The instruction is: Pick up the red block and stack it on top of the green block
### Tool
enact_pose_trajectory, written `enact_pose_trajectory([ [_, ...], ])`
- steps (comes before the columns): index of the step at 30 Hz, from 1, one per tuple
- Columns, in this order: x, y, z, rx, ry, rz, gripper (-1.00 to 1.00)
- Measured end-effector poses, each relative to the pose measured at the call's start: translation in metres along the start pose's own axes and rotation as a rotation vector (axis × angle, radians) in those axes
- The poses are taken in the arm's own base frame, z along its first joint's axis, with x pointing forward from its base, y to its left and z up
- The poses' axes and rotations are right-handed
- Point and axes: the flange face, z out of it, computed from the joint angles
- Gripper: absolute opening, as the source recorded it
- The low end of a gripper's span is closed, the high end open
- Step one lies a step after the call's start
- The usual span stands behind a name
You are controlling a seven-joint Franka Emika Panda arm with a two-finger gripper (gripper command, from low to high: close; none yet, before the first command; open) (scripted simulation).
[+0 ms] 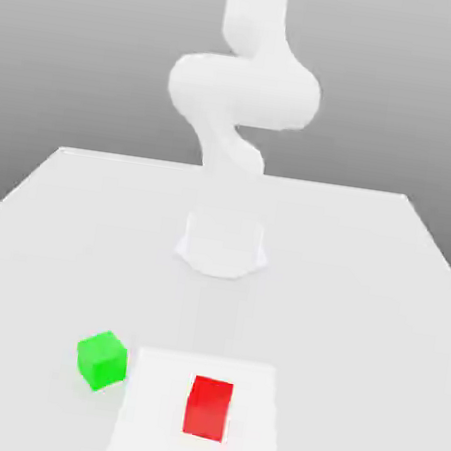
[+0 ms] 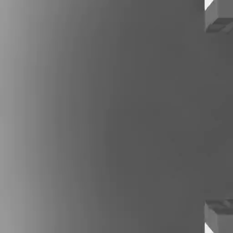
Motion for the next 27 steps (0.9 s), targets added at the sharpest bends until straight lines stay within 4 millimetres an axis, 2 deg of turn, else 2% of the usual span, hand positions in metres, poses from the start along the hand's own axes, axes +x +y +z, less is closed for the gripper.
enact_pose_trajectory([
  [3,-0.011,0.009,0.071,-0.079,-0.066,0.015,0.0],
  [7,-0.035,0.031,0.155,-0.18,-0.15,0.034,0.0],
  [11,-0.068,0.063,0.23,-0.28,-0.235,0.054,0.0],
  [14,-0.098,0.094,0.278,-0.354,-0.299,0.069,0.0],
  [18,-0.145,0.14,0.331,-0.452,-0.385,0.089,0.0],
  [21,-0.182,0.176,0.361,-0.523,-0.448,0.104,0.0],
  [27,-0.219,0.214,0.411,-0.544,-0.468,0.109,0.0],
])
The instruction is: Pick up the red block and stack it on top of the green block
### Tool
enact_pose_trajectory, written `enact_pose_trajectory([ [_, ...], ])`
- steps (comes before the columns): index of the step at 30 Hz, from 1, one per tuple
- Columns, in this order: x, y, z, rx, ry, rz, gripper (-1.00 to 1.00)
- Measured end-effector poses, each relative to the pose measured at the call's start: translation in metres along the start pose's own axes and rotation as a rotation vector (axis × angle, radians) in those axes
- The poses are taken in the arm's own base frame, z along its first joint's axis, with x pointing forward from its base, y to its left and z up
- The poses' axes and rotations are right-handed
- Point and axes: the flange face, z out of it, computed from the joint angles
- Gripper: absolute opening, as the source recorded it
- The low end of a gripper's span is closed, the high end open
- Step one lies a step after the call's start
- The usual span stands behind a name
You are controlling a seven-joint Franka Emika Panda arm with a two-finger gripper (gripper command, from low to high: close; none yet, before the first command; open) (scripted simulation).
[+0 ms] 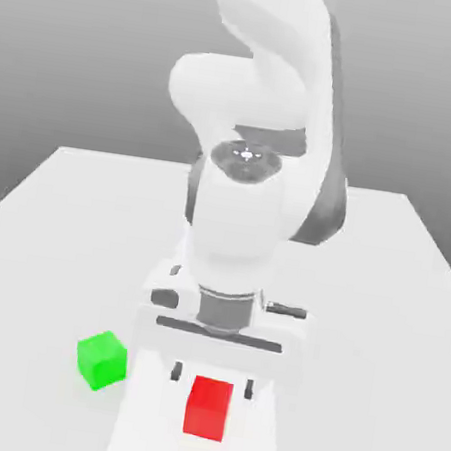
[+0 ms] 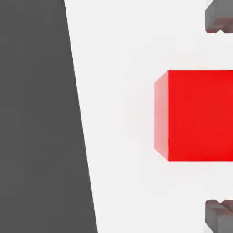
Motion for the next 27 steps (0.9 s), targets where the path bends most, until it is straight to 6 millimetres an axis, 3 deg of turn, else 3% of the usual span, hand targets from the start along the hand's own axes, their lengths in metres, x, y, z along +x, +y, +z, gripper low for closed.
enact_pose_trajectory([
  [1,0.0,0.0,0.006,0.0,0.0,0.0,-1.0],
  [8,0.0,0.0,0.006,0.0,0.001,0.0,-1.0],
  [14,0.002,0.003,-0.052,-0.001,0.001,0.017,-1.0],
  [19,0.057,0.081,-0.077,-0.003,0.004,0.405,-1.0],
  [23,0.077,0.137,-0.091,-0.001,0.002,0.692,-1.0],
  [27,0.081,0.149,-0.063,0.0,0.001,0.761,-1.0],
])
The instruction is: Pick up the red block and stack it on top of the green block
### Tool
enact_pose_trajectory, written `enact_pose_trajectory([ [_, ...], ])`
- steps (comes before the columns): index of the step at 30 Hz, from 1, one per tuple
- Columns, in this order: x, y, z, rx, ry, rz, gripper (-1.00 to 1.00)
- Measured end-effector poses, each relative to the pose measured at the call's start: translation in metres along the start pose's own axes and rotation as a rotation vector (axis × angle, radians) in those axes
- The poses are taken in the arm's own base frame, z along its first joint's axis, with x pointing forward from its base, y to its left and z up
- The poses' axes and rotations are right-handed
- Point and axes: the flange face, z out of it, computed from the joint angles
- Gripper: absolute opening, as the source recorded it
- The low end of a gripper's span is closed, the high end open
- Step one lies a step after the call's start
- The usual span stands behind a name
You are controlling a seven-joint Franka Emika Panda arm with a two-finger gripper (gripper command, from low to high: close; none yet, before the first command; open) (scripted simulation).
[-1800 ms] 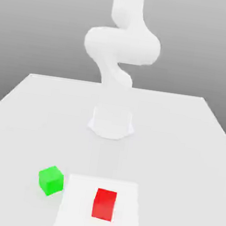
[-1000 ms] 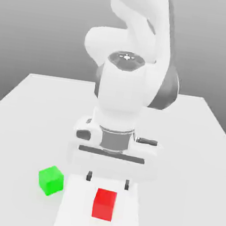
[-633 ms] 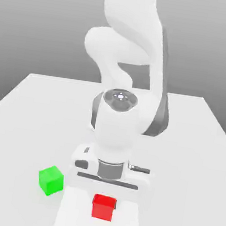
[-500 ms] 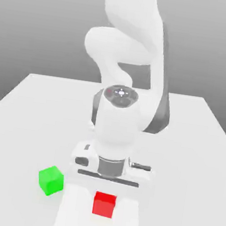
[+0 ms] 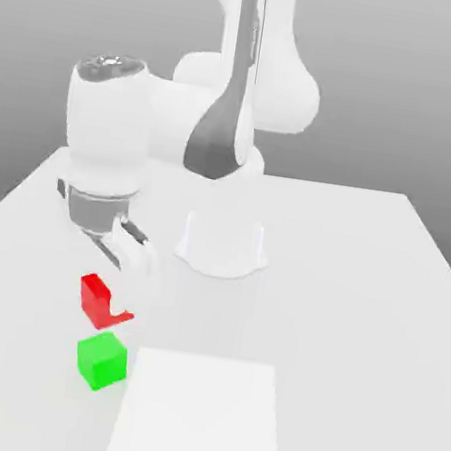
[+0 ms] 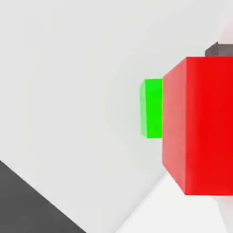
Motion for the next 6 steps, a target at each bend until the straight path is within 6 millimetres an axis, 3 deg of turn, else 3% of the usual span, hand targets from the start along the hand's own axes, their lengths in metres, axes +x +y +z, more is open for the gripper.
enact_pose_trajectory([
  [2,0.0,0.001,0.02,0.0,0.0,0.003,-1.0],
  [3,0.0,0.001,0.029,0.0,0.0,0.003,1.0],
  [6,0.0,0.001,0.029,0.0,0.0,0.003,1.0],
])
